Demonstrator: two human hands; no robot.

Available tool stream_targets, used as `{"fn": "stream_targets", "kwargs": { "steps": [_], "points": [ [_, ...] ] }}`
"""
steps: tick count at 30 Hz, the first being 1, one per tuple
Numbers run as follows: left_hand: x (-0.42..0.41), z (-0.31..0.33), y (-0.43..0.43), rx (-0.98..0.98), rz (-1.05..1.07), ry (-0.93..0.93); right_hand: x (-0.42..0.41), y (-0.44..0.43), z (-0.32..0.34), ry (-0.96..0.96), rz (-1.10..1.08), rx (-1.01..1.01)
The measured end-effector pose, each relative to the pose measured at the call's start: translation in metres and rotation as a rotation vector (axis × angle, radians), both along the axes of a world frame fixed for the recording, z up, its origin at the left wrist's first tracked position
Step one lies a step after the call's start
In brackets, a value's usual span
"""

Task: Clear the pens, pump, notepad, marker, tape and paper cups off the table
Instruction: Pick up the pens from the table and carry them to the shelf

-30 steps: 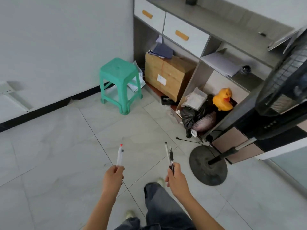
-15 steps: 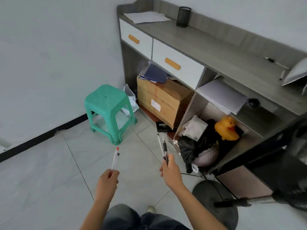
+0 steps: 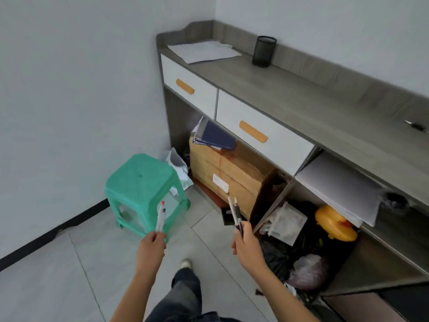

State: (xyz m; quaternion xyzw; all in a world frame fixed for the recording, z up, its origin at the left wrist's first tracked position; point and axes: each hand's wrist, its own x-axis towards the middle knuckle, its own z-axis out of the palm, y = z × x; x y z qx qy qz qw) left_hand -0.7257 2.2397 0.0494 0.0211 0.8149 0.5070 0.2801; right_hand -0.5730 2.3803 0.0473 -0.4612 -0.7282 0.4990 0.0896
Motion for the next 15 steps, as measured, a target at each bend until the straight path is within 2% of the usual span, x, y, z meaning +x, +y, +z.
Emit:
{"fn": "stream_targets", "kwargs": {
  "steps": [7,12,15],
  "points": [
    [-0.122,0.035,0.097,0.071,-0.124,0.078,-0.096,0.065,0.038,0.094,-0.153,0.043],
    [-0.164,0.043,0.155,0.124,-0.262,0.078,-0.123,0.104,0.066,0.127,-0.202,0.138],
    [-0.186,0.059,0.194,0.144,-0.382,0.159,-0.134,0.149,0.093,0.143,-0.266,0.22]
  ]
}}
